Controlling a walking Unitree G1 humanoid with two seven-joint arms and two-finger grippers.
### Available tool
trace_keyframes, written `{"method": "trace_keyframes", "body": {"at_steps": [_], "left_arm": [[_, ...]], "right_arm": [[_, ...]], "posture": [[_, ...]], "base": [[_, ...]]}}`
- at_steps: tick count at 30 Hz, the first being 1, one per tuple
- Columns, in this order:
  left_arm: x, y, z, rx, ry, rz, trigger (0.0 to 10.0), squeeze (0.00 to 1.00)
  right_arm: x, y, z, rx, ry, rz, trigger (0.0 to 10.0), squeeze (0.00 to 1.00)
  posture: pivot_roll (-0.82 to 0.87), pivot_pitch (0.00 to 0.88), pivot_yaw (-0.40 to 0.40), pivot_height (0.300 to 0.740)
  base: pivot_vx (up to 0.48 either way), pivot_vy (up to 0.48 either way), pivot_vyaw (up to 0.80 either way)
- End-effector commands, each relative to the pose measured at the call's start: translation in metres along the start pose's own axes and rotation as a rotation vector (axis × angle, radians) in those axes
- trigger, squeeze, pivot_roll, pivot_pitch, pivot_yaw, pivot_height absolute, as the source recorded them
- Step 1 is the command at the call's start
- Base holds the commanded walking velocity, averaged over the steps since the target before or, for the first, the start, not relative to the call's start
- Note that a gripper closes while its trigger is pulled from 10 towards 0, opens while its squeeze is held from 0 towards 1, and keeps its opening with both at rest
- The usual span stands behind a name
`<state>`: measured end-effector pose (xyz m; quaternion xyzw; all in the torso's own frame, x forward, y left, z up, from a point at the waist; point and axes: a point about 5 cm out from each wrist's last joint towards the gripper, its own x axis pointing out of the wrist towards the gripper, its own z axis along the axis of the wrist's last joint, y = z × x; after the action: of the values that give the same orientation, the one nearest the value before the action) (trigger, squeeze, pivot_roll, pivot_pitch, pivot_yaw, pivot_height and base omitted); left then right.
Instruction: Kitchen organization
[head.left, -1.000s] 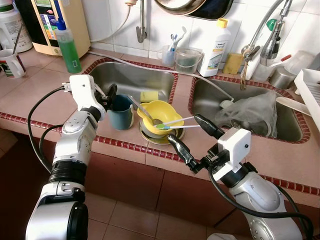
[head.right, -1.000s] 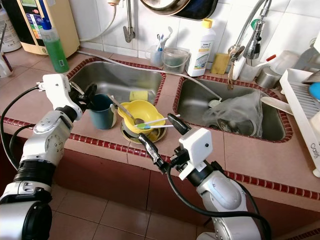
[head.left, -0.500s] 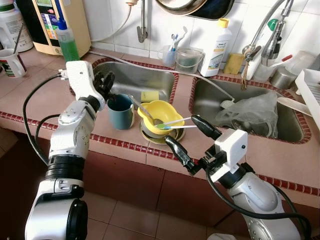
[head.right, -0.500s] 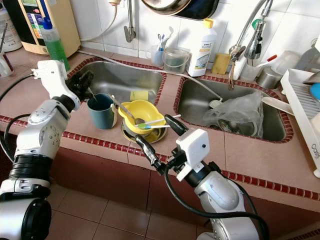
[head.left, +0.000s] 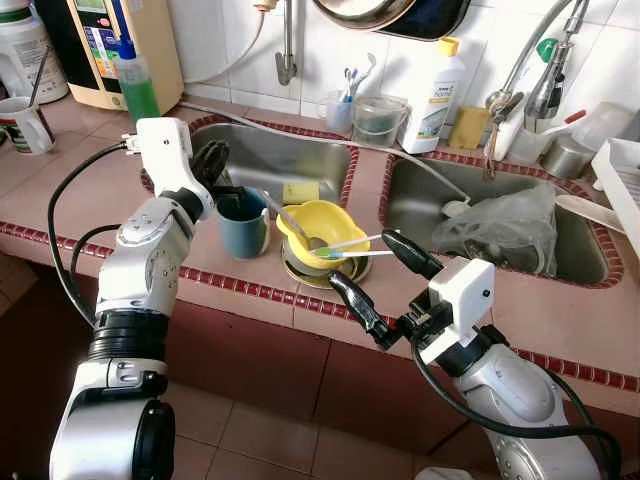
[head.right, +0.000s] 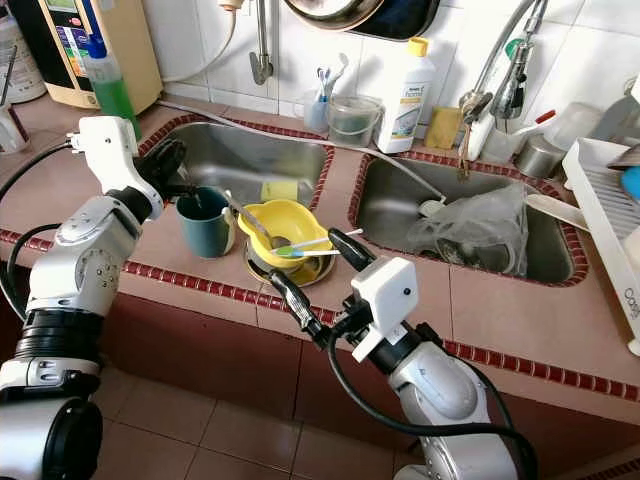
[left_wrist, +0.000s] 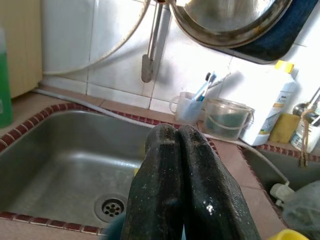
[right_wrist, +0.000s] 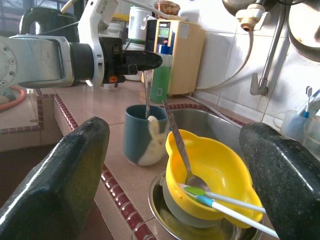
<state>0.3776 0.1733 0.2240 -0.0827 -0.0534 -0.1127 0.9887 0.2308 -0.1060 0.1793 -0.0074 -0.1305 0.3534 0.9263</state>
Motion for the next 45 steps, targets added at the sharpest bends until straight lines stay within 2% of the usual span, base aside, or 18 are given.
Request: {"method": "trace_keyframes", "body": {"at_steps": [1, 7, 9, 10, 17, 20, 25, 39, 45], "left_arm": [[-0.001, 0.001, -0.001, 0.012, 0.02, -0.008, 0.0, 0.0], [0.0, 0.001, -0.001, 0.015, 0.025, -0.006, 0.0, 0.0], [0.001, 0.0, 0.0, 0.016, 0.027, -0.012, 0.3, 0.0], [0.001, -0.001, 0.0, 0.021, 0.032, -0.02, 10.0, 0.0], [0.003, -0.006, 0.007, 0.01, 0.034, -0.049, 10.0, 0.0], [0.006, -0.009, 0.022, 0.019, -0.002, -0.079, 10.0, 0.0], [0.008, -0.012, 0.034, 0.02, -0.024, -0.105, 10.0, 0.0], [0.017, -0.013, 0.049, 0.037, -0.025, -0.154, 10.0, 0.0], [0.024, -0.014, 0.07, 0.073, -0.064, -0.184, 10.0, 0.0]], "right_arm": [[0.001, 0.0, 0.001, -0.006, -0.002, 0.006, 10.0, 0.0], [0.001, 0.0, 0.001, -0.005, -0.005, 0.003, 10.0, 0.0], [0.002, 0.0, 0.001, -0.006, -0.007, 0.004, 10.0, 0.0], [0.002, 0.0, 0.001, -0.005, -0.007, 0.004, 10.0, 0.0], [0.002, 0.0, 0.001, -0.004, -0.005, 0.009, 10.0, 0.0], [0.003, 0.0, 0.001, -0.002, -0.006, 0.013, 10.0, 0.0], [0.004, 0.0, 0.0, -0.003, -0.006, 0.014, 10.0, 0.0], [0.007, 0.001, -0.001, 0.004, -0.014, 0.013, 10.0, 0.0], [0.009, 0.001, -0.001, 0.002, -0.02, 0.016, 10.0, 0.0]], "posture": [[0.05, 0.0, -0.021, 0.74], [0.05, 0.0, -0.019, 0.74], [0.05, 0.0, -0.019, 0.74], [0.05, 0.0, -0.021, 0.74], [0.05, 0.0, -0.023, 0.74], [0.06, 0.0, -0.025, 0.74], [0.06, 0.0, -0.025, 0.74], [0.06, 0.0, -0.015, 0.74], [0.07, 0.0, -0.014, 0.74]], "base": [[0.0, 0.0, 0.0], [0.0, 0.0, 0.0], [0.0, 0.0, 0.0], [0.0, 0.0, 0.0], [0.0, 0.0, 0.0], [0.0, 0.0, 0.0], [0.0, 0.0, 0.0], [0.0, 0.0, 0.0], [0.0, 0.0, 0.0]]}}
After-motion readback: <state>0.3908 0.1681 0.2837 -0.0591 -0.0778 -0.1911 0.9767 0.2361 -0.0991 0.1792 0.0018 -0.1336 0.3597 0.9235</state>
